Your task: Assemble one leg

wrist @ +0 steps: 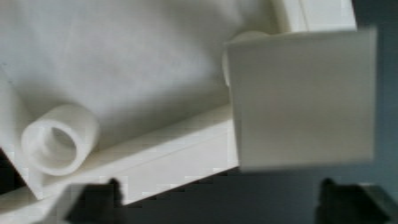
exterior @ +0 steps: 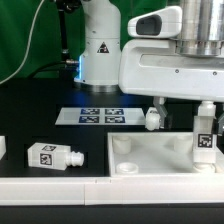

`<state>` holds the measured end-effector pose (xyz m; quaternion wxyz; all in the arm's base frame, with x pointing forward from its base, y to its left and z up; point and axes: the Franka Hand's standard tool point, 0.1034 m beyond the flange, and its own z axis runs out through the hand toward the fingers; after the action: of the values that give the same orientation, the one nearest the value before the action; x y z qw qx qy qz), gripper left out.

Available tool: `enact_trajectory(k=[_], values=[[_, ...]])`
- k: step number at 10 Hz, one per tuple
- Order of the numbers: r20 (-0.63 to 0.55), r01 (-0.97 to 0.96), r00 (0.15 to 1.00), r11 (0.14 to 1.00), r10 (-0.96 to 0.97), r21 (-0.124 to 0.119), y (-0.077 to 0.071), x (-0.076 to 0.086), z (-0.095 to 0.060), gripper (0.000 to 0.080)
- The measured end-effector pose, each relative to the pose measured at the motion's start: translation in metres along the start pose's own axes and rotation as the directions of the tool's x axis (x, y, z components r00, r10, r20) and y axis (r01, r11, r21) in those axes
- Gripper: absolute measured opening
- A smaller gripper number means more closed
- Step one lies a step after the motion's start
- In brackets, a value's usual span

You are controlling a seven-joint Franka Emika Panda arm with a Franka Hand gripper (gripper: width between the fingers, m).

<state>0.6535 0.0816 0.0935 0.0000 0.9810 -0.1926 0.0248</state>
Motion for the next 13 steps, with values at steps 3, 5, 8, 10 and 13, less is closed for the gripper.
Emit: enact_trajectory(k=[3, 5, 8, 10, 13], values=[[0.001, -0.116, 0.993, 0.993, 0.116, 0.0, 0.0, 0.0, 0.0, 0.0084], [0.001, -0.197, 0.98, 0.98, 0.197, -0.001, 0.0, 0.0, 0.001, 0.0005], [0.005, -0.202, 0.979, 0.979, 0.202, 0.028, -0.013, -0.004, -0.01, 0.0001], [-0.018, -0.132, 0.991, 0.991, 0.133, 0.029, -0.042, -0.012, -0.027, 0.0038], [-0.017, -0.192, 0.981, 0.981, 0.193, 0.025, -0.034, -0.01, -0.026, 0.0212]])
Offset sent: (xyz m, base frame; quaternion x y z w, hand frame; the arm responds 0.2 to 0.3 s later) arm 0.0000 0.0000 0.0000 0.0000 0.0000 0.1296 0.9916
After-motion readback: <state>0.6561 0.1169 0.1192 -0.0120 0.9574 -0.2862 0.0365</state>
